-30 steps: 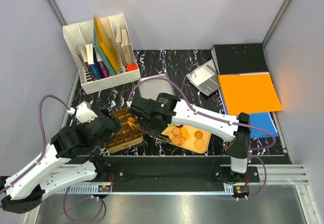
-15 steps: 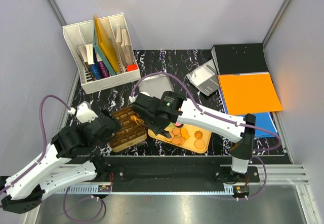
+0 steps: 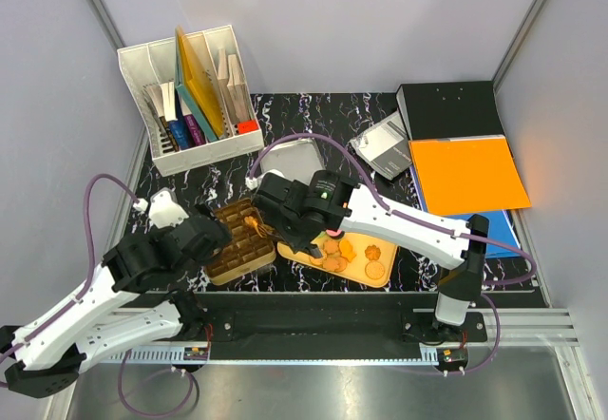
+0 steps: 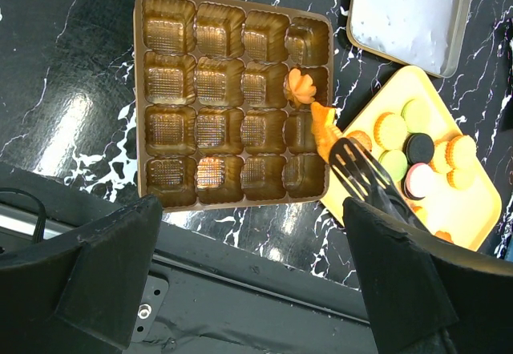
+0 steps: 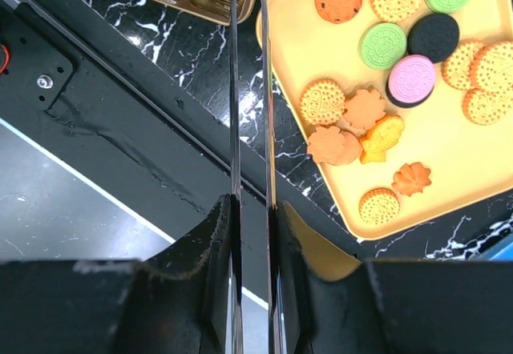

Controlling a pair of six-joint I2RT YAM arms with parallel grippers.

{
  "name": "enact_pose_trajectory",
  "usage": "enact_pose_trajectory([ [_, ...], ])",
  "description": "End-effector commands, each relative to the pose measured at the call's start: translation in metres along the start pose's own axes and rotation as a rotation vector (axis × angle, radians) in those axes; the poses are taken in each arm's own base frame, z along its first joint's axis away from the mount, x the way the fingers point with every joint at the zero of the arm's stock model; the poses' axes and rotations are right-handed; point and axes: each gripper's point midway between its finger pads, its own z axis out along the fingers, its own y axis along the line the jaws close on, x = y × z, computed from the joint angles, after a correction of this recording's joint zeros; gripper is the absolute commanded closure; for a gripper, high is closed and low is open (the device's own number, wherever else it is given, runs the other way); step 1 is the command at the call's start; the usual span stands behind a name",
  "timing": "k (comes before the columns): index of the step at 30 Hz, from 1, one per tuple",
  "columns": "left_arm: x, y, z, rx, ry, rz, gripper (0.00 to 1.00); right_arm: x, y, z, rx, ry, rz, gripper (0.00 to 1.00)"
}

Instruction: Pack the cookies

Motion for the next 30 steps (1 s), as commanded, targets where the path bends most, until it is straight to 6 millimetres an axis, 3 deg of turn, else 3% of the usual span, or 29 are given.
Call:
enact_pose_trajectory([
  [1,-0.001,-0.008,0.0,0.023,-0.002,-0.003,0.01,-0.013,0.014,-0.007,-0.061,-0.065,0.013,0.81],
  [5,-0.001,-0.009,0.0,0.023,-0.001,-0.002,0.01,-0.013,0.017,0.005,-0.06,-0.043,-0.003,0.67],
  [7,0.0,-0.008,0.001,0.021,0.001,-0.001,0.01,-0.014,0.017,0.006,-0.058,-0.043,-0.003,0.56],
  [10,0.001,-0.007,0.001,0.02,0.002,-0.004,0.01,-0.017,0.015,0.003,-0.046,-0.06,0.002,0.49],
  [24,0.003,-0.012,0.004,0.019,0.006,0.006,0.01,-0.019,0.002,-0.011,-0.006,-0.104,0.022,0.57],
  [30,0.002,-0.012,0.004,0.019,0.004,0.008,0.01,-0.027,-0.01,-0.027,0.037,-0.155,0.042,0.62],
])
